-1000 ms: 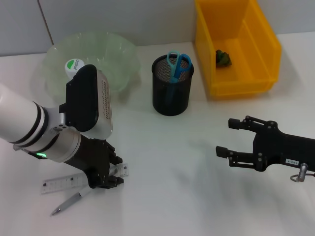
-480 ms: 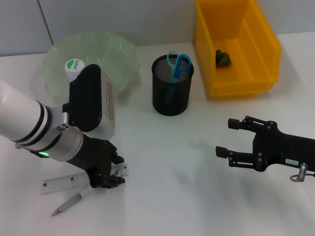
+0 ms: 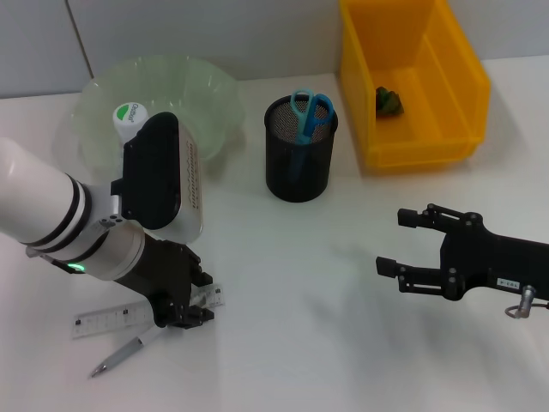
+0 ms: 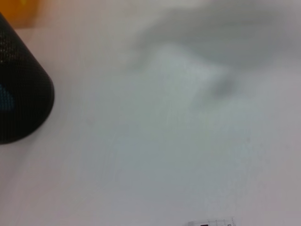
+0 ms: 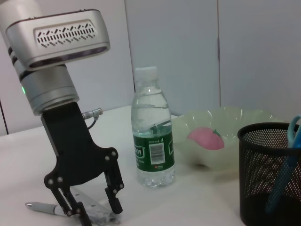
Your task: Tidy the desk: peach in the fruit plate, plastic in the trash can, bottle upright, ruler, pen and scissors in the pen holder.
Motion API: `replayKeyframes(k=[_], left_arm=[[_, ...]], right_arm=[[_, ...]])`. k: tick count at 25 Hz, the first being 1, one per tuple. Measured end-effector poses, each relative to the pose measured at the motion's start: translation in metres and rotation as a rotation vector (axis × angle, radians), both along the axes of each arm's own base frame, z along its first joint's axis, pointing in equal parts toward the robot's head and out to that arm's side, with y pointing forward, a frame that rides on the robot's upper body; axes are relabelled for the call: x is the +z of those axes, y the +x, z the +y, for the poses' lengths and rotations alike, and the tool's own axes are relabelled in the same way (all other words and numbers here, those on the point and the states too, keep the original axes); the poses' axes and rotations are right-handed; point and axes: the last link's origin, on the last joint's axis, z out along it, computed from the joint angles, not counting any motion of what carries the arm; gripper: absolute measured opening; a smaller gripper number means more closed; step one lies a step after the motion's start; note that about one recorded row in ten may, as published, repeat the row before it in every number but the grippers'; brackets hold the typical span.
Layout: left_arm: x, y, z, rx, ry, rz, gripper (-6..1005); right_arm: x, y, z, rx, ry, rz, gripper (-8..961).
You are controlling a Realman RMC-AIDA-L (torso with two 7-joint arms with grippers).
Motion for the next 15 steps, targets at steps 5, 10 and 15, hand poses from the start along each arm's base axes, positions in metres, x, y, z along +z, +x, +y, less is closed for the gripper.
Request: replayKeyframes(k=[5, 10, 15], left_arm=[[-0.0016, 0.0008, 0.0004, -0.002, -0.007, 0.006, 453], [-0.0023, 0.0015, 0.0007, -0.002, -0.009, 0.007, 454], [-0.0059, 0.0041, -0.0005, -0.022, -0.022, 0.018, 432]], right_arm=[[-0.0004, 0.0003, 0.0000, -0.001, -0.001, -0.002, 834], [-0.0006, 0.0004, 0.0000, -0.002, -0.002, -0.003, 834], [-0.0012, 0.0025, 0.0005, -0.012, 0.000, -0.013, 834]])
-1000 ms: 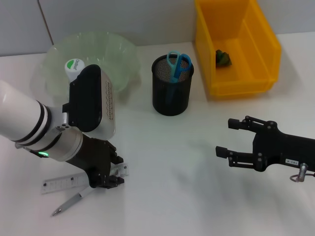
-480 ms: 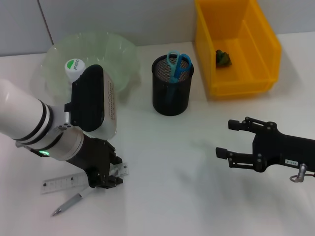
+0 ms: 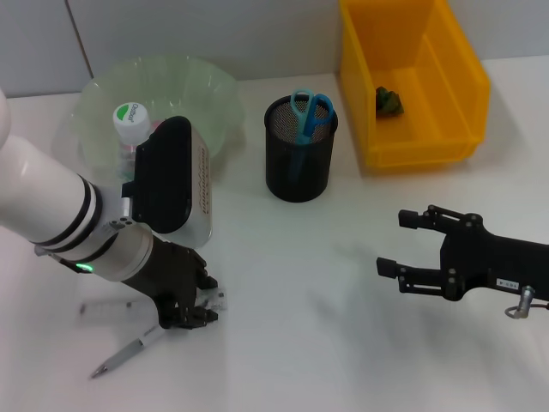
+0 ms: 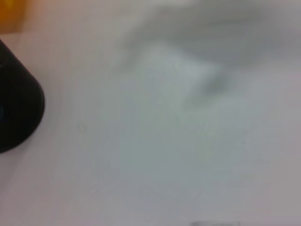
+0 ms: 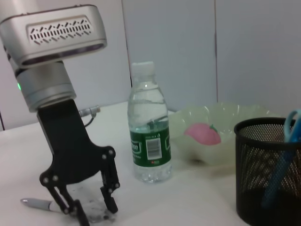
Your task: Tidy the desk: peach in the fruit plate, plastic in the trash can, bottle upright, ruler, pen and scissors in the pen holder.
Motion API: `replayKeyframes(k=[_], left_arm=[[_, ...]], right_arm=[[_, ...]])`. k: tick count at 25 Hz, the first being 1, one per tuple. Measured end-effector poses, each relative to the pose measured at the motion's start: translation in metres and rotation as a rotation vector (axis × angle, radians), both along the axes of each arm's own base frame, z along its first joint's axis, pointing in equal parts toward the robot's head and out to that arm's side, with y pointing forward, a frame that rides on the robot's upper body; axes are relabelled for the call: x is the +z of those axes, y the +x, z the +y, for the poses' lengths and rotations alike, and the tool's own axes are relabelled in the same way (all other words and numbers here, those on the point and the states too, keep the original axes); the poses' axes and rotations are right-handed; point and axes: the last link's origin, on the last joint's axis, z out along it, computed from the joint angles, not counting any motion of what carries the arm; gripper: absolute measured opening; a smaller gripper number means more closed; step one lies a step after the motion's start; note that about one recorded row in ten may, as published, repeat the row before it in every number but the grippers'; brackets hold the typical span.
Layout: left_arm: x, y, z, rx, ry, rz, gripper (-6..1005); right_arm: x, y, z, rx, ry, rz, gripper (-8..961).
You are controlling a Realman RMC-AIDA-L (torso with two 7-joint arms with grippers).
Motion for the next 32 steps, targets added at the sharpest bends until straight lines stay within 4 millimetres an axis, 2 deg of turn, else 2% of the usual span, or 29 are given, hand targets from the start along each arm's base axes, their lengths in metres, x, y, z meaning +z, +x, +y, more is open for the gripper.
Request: replayKeyframes(k=[13, 25, 32], left_arm=[[0.001, 0.004, 0.001, -0.014, 0.000, -0.002, 314], [0.003, 0.005, 0.002, -0.024, 0.009, -0.005, 60], [0.014, 0.019, -0.004, -0.072, 0.022, -0.043, 22]], right_arm=[[-0.001, 0.001, 0.000, -0.005, 0.000, -0.001, 833], [-0.001, 0.001, 0.000, -0.007, 0.000, 0.001, 833], [-0.001, 0.001, -0.001, -0.008, 0.000, 0.002, 833]])
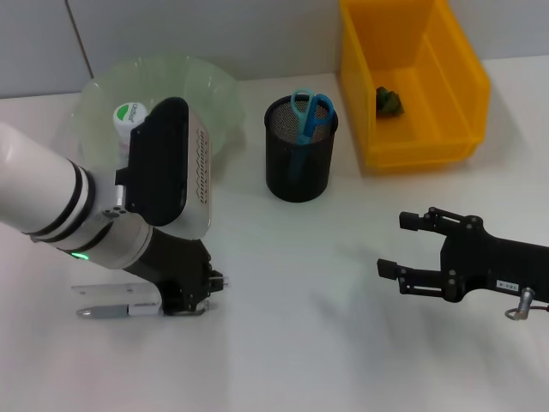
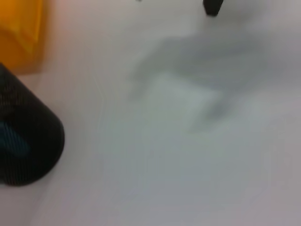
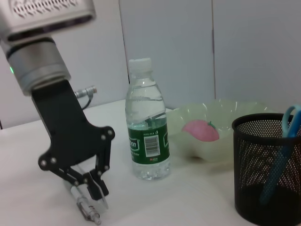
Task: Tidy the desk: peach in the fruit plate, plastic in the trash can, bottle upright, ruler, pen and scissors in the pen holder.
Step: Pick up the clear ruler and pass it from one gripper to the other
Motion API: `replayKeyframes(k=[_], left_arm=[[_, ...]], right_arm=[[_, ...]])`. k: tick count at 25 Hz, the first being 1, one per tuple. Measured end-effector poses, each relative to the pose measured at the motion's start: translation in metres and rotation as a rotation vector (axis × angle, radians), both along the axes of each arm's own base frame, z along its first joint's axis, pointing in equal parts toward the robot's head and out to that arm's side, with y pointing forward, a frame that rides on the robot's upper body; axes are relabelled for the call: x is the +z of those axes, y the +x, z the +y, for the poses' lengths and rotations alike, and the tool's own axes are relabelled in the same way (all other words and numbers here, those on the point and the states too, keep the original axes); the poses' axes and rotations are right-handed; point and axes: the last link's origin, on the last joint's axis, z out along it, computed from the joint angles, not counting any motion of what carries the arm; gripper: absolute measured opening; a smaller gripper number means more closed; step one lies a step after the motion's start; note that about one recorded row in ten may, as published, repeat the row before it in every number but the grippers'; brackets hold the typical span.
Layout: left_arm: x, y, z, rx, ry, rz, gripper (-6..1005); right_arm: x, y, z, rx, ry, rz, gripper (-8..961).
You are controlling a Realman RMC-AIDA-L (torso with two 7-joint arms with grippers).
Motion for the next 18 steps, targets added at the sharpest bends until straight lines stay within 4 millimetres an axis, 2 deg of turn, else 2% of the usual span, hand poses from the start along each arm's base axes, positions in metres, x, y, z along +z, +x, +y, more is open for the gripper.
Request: replayKeyframes(k=[6, 11, 12, 14, 18], left_arm=[[0.006, 0.012, -0.007, -0.022, -0.009, -0.058, 22], [0.017, 0.028, -0.018, -0.056, -0.015, -0.178, 21], [0.026, 0.037, -0.024, -0.086, -0.013, -0.284, 21], [0.033, 0.044, -0.029, -0.103, -0.019, -0.380, 21], [0.044, 0.048, -0.034, -0.129, -0.003, -0.555, 21]], right_arm=[[0.001, -0.001, 0.000, 0.002, 0.003, 0.005, 834], [0.005, -0.001, -0.002, 0.007, 0.013, 0.019, 834], [0.007, -0.001, -0.003, 0.008, 0.019, 0.025, 834], [0.012, -0.001, -0.006, 0.015, 0.034, 0.050, 834], [0.023, 0.000, -0.013, 0.033, 0.063, 0.093, 834]])
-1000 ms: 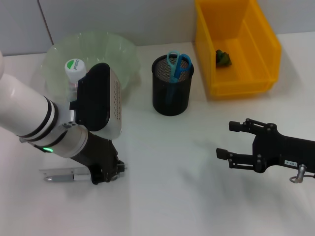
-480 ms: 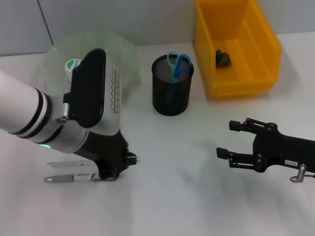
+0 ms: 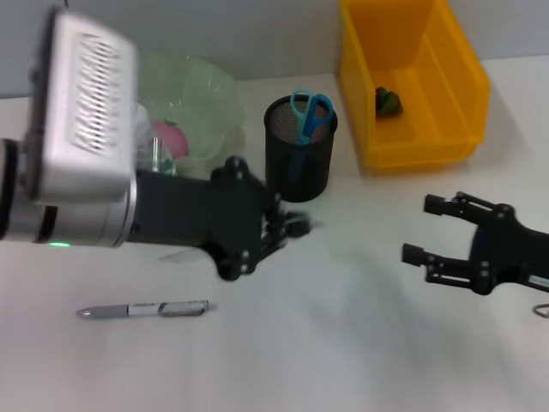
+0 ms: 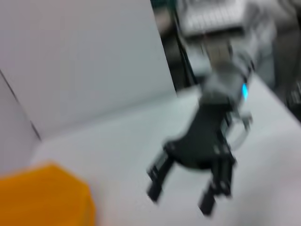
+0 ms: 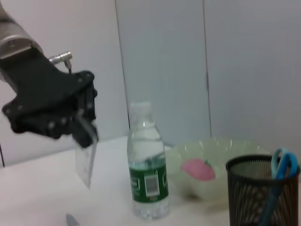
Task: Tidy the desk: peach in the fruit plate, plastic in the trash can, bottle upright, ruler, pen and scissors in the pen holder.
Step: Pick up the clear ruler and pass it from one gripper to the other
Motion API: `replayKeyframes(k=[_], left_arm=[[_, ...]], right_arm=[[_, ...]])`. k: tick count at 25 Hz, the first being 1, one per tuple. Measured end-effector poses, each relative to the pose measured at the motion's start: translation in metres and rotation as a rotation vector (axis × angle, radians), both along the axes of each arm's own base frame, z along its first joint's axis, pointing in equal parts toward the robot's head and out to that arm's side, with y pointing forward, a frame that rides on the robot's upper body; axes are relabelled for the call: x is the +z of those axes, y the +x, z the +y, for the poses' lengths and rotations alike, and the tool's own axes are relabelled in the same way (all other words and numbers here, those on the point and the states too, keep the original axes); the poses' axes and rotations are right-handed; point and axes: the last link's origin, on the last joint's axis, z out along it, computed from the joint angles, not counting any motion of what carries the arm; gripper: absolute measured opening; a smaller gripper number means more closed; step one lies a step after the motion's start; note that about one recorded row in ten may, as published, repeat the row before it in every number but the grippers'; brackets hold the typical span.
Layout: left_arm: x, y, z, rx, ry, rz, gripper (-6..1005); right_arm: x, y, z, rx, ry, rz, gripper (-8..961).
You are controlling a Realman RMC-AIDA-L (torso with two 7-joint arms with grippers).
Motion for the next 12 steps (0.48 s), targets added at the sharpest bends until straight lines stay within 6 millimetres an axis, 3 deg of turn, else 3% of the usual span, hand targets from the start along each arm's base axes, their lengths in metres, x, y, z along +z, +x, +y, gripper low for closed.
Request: replayKeyframes(k=[8, 12], left_arm=[[0.012, -0.013, -0.003, 0.025, 0.045, -0.460, 22], [0.012, -0.023, -0.001, 0.061, 0.049, -0.569, 22]], right_arm=[[0.022, 0.004, -0.027, 0.067, 0.078, 0.076, 834], [0.024, -0.002, -0.036, 0.129, 0.076, 0.104, 834]])
